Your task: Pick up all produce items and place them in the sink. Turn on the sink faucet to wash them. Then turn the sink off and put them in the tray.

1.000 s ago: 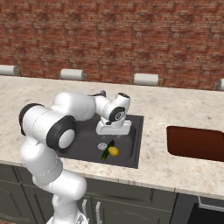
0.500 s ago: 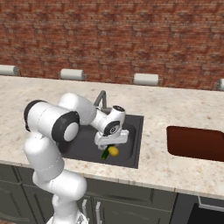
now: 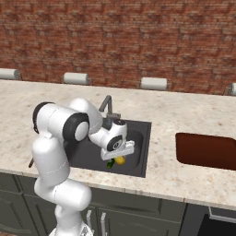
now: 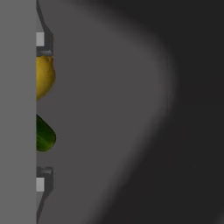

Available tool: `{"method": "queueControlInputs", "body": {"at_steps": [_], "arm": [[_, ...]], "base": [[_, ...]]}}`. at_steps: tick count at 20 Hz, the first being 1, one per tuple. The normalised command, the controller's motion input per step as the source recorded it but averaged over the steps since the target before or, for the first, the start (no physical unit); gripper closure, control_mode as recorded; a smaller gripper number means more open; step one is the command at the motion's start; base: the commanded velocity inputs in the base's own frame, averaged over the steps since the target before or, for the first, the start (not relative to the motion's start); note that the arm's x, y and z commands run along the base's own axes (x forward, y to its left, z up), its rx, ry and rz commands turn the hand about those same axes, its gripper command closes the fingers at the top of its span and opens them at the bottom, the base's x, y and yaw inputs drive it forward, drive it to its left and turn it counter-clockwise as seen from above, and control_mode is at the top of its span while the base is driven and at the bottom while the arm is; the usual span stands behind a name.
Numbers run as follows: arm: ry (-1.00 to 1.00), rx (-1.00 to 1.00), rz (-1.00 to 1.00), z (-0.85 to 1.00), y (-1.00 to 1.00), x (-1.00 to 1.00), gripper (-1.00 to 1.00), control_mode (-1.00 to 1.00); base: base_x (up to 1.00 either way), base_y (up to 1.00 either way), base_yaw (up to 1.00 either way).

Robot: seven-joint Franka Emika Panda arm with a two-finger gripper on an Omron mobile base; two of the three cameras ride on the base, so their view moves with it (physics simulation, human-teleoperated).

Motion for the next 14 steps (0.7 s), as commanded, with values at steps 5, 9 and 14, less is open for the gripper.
{"method": "queueControlInputs", "body": {"at_steps": [5,9,14], "arm": [[0.0,-0.04,0.06,-0.02,0.04,0.51,-1.0,-1.0],[0.03,-0.07,0.12,-0.16,0.01,0.49,-1.0,-1.0],[0.06,-0.08,0.13,-0.2,0.0,0.34,-1.0,-1.0]], "base": [[0.0,0.0,0.0],[0.0,0.0,0.0],[0.0,0.0,0.0]]}}
